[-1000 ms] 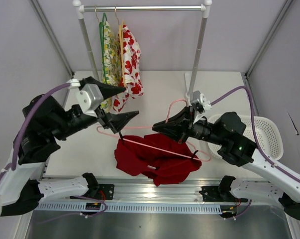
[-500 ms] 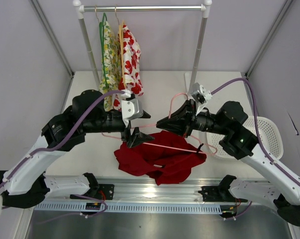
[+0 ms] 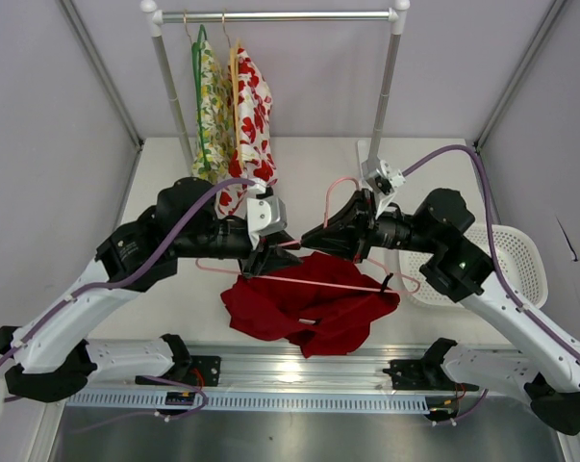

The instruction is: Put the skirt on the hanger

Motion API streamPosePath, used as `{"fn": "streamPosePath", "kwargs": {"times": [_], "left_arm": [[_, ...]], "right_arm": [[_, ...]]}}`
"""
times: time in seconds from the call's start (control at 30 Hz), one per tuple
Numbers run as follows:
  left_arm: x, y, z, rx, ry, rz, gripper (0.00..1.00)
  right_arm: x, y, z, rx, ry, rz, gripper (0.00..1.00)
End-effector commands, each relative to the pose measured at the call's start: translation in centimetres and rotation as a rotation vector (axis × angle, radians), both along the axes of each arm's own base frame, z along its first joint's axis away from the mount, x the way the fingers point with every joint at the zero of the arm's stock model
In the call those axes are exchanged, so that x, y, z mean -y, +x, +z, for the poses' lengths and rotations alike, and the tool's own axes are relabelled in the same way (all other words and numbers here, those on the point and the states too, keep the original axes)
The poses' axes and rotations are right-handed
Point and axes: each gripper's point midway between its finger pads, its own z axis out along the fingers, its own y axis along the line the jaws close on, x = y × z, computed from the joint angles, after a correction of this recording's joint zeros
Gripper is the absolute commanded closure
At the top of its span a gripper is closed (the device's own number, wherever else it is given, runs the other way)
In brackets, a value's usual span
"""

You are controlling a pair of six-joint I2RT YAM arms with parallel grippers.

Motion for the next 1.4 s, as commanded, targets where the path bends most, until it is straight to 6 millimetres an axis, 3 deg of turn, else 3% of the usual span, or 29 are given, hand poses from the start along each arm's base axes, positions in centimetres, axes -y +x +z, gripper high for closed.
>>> {"fn": "streamPosePath", "kwargs": {"times": [0.0,0.03,0.13,0.3,0.37,0.43,0.47,0.63,0.67,0.73,0.87,1.03,1.17,1.3,1.33,1.37], "left_arm": [[0.8,-0.4,1.6,0.019,-0.068,-0.041,0.69],[0.9,-0.6,1.7,0.017,-0.073,-0.051,0.81],[1.3,-0.7,1.8,0.013,-0.089,-0.07,1.0],[1.6,-0.5,2.3,0.013,-0.136,-0.051,1.0],[1.6,0.9,3.0,0.027,-0.178,0.03,1.0],[1.5,1.5,3.1,0.027,-0.196,0.071,1.0],[1.5,2.1,3.4,0.026,-0.211,0.104,1.0],[1.4,3.6,4.5,0.042,-0.269,0.19,1.0],[1.4,3.9,4.7,0.046,-0.282,0.206,1.0],[1.3,4.5,4.8,0.05,-0.288,0.241,1.0],[1.0,5.8,5.3,0.065,-0.301,0.311,1.0],[-1.0,9.0,7.3,0.046,-0.369,0.55,1.0],[-3.6,11.6,8.7,0.023,-0.401,0.775,1.0],[-5.3,13.5,10.2,0.026,-0.435,0.939,1.0],[-4.8,14.3,9.8,0.029,-0.417,0.958,1.0],[-5.5,14.7,11.3,0.041,-0.449,1.003,1.0]], "right_arm": [[1.1,-0.8,4.3,0.102,0.093,0.004,1.0],[1.1,-0.8,4.2,0.101,0.09,0.003,1.0],[1.1,-0.4,3.8,0.096,0.078,-0.007,1.0],[1.0,0.2,3.2,0.086,0.063,-0.03,1.0],[1.1,1.1,3.0,0.066,0.052,-0.08,1.0],[1.2,1.8,2.1,0.043,0.015,-0.124,0.9],[1.4,2.8,1.7,0.027,0.006,-0.183,0.75],[2.6,5.3,-0.1,-0.01,-0.041,-0.352,0.38],[3.0,5.9,-0.5,-0.01,-0.049,-0.392,0.24],[3.5,6.4,-0.8,-0.018,-0.056,-0.436,0.14],[5.3,7.5,-0.9,-0.012,-0.048,-0.556,0.03],[11.1,11.7,-0.9,-0.107,-0.024,-0.964,0.01],[14.0,12.4,0.6,-0.138,0.021,-1.111,0.01],[15.6,13.3,1.4,-0.176,0.031,-1.222,0.01],[15.8,13.2,2.0,-0.176,0.043,-1.226,0.01],[15.8,13.3,2.1,-0.182,0.047,-1.232,0.01]]}}
